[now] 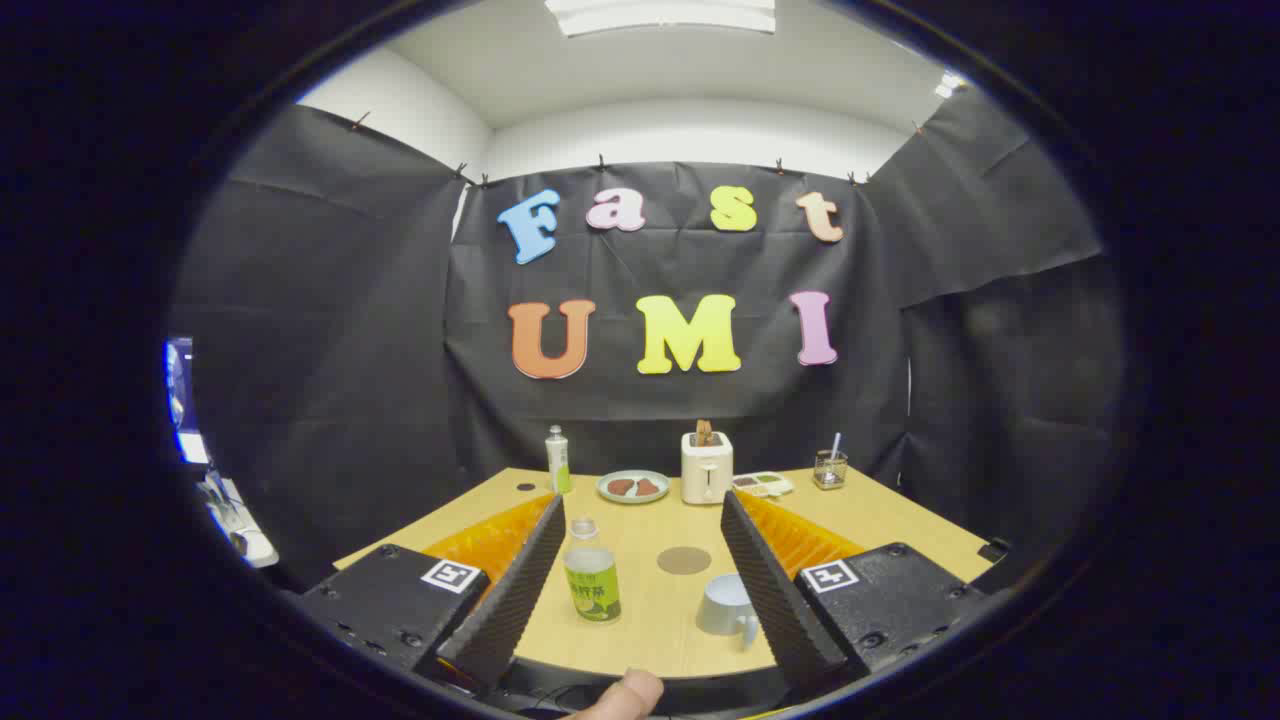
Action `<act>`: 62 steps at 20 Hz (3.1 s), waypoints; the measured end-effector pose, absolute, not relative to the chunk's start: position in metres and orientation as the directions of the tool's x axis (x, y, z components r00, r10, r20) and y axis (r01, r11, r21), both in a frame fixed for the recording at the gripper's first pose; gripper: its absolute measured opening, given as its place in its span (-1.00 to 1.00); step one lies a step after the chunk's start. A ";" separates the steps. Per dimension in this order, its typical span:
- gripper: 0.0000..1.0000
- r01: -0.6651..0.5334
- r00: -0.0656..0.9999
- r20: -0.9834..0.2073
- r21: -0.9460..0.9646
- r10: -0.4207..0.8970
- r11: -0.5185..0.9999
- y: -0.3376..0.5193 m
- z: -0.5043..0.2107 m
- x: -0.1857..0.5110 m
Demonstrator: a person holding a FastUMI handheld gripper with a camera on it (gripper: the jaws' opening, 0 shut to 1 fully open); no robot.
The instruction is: Take the bottle from table, then pour the juice into the cup, finally place the bottle on the coaster
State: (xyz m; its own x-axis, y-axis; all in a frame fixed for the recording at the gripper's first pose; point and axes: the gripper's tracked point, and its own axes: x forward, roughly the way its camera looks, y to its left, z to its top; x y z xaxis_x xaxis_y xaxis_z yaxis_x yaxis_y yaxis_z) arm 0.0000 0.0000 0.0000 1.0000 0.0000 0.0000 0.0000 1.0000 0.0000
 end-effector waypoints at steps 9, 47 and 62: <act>1.00 -0.023 1.000 -0.004 0.023 0.023 0.999 0.017 -0.003 -0.007; 1.00 0.048 0.985 -0.167 -0.023 -0.051 0.999 0.052 -0.166 0.158; 0.60 0.157 0.980 -0.117 -0.061 -0.163 0.986 0.061 -0.172 0.212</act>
